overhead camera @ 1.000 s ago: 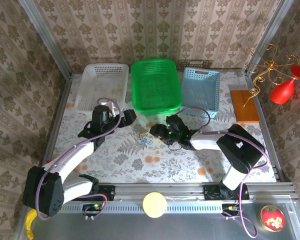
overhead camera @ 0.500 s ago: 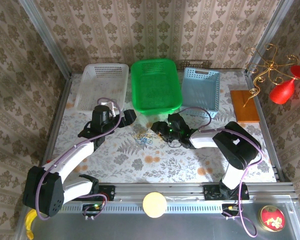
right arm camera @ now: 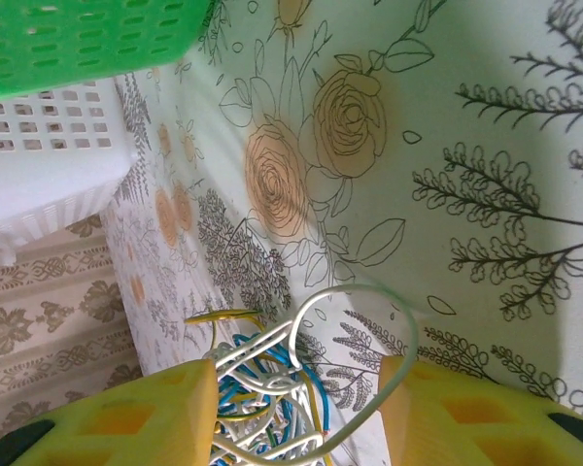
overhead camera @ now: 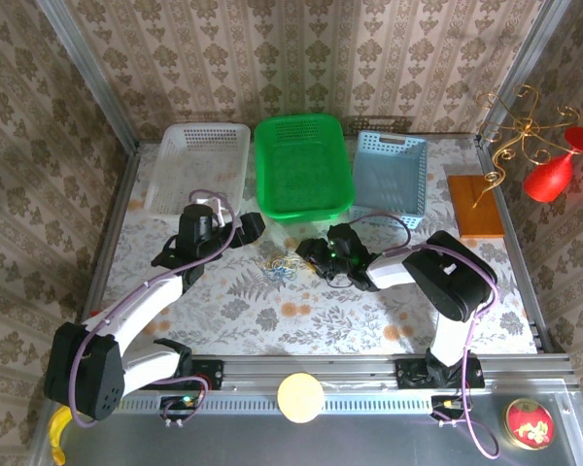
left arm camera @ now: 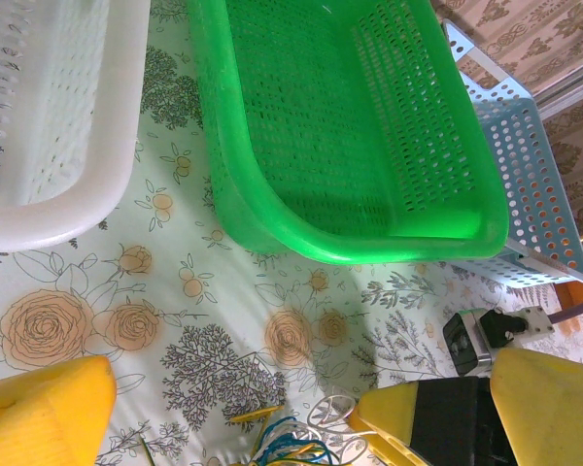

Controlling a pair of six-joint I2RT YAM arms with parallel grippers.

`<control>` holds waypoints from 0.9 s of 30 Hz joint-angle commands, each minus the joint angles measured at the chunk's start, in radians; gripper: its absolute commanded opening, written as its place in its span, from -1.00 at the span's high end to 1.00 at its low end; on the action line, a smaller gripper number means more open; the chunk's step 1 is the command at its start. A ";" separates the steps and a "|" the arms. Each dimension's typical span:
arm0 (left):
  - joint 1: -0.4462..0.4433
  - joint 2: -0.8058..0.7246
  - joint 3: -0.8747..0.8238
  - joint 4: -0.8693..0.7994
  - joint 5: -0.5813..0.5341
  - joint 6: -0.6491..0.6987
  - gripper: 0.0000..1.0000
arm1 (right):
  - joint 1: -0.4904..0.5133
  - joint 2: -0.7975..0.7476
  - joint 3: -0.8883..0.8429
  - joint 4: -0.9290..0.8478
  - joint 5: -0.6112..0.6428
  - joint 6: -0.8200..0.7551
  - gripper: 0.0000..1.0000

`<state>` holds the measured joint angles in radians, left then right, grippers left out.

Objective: Untangle the cables

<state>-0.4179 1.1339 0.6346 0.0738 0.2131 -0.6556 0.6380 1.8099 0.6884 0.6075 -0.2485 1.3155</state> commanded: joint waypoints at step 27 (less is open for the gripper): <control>0.002 -0.050 -0.085 -0.001 0.034 0.001 -1.00 | 0.014 -0.242 0.167 -0.360 -0.044 -0.369 1.00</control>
<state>-0.4179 1.0981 0.5774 0.0715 0.2264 -0.6552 0.6376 1.6169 0.8001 0.3779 -0.2783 1.0801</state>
